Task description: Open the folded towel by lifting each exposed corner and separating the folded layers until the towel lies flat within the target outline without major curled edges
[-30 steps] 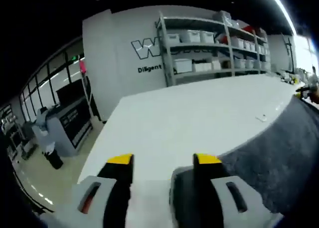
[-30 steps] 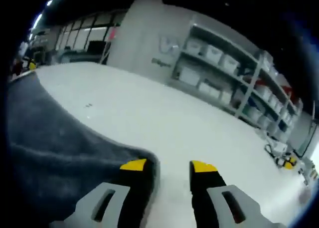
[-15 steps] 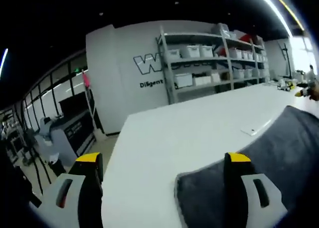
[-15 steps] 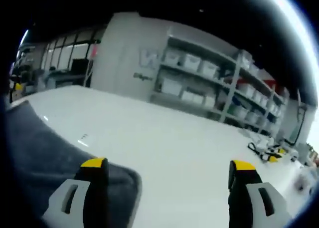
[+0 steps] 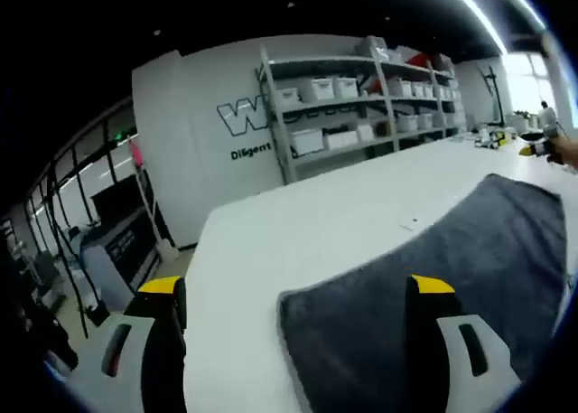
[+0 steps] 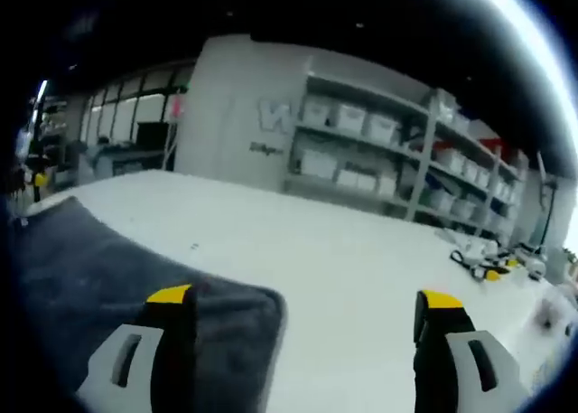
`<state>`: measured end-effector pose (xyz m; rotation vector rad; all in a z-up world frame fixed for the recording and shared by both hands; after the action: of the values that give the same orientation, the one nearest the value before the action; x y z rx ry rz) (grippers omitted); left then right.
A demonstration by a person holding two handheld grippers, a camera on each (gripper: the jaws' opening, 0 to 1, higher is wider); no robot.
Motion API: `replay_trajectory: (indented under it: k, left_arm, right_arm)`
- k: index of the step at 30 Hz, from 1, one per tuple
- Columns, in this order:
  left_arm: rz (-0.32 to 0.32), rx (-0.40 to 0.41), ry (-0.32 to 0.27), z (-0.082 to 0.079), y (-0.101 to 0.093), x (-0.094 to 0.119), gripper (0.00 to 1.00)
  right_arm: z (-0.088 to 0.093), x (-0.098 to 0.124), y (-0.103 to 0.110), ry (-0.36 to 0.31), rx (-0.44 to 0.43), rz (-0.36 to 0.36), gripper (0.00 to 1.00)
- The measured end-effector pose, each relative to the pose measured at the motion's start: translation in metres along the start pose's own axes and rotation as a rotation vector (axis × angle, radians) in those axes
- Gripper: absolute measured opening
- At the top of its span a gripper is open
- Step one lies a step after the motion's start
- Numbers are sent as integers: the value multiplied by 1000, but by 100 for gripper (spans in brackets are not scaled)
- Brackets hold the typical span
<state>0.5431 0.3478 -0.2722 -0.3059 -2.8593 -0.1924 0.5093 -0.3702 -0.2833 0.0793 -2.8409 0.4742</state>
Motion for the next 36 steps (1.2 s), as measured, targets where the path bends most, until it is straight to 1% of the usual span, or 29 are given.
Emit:
replay_trajectory:
  k: [2,4,6,9,10,11,13,14,15,16,19,20,22,25,26,27,29,30,31,32,33,34,36]
  left_arm:
    - [22,25,-12,1,-8,8,100]
    - [38,47,-9,4,-15,15,100]
    - [70,96,22,9,-24,23,100]
    - [156,136,48,15,-40,36,98]
    - [165,152,72,18,-44,44,96]
    - [167,147,73,19,-47,49,94]
    - [181,122,54,20,-56,59,95]
    - [184,116,44,20,-59,63,96]
    - [187,111,33,21,-64,72,98]
    - [189,110,27,21,-67,76,98]
    - [203,110,1,24,-82,100,100]
    - [201,112,-7,25,-85,107,100]
    - [187,90,-26,29,-94,125,100]
    - [191,81,-10,37,-107,146,100]
    - [195,70,-11,40,-111,153,100]
    - [196,69,-10,42,-113,157,100]
    - [195,71,-21,45,-118,170,100]
    - [197,73,-39,45,-122,177,100]
    - [201,79,-59,45,-126,182,100]
    - [207,85,-65,46,-130,187,100]
    - [214,92,-71,46,-132,188,100]
    - [217,91,-77,47,-137,194,100]
    - [216,70,-84,50,-150,207,100]
  right_arm:
    - [2,7,4,-1,-3,-21,100]
    - [3,16,7,-8,-12,-36,100]
    - [3,28,8,-17,-15,-43,100]
    - [3,45,9,-47,-12,-41,100]
    - [4,51,10,-51,-12,-41,100]
    - [5,54,11,-51,-9,-41,100]
    - [10,70,20,-47,47,-48,100]
    - [12,78,24,-53,55,-48,100]
    - [13,86,26,-56,58,-49,100]
    - [14,89,27,-58,59,-50,100]
    - [17,114,33,-75,42,-64,100]
    - [18,122,35,-80,36,-65,100]
    - [21,135,37,-87,20,-68,100]
    - [31,154,42,-85,-38,-116,100]
    - [33,157,43,-83,-48,-126,100]
    - [38,165,45,-82,-58,-134,100]
    - [43,174,48,-84,-62,-134,100]
    - [47,179,49,-89,-62,-120,100]
    - [51,185,49,-95,-29,-79,100]
    - [57,190,53,-89,2,-66,100]
    - [62,196,58,-80,4,-70,100]
    - [68,204,64,-78,2,-71,100]
    - [75,219,73,-86,-3,-75,100]
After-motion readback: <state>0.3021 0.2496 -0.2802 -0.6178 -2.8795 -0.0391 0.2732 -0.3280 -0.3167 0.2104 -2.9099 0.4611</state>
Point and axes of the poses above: the point that each gripper's makers call its tool centre point, and the gripper's own axes: x roughly backward along the fingers, y roughly to its left, z roughly out of its underside, the point moved 9 cm from there along x, roughly backward along the fingers, and after that the axes turned 7 degrees about x, right-handed, at the moved point
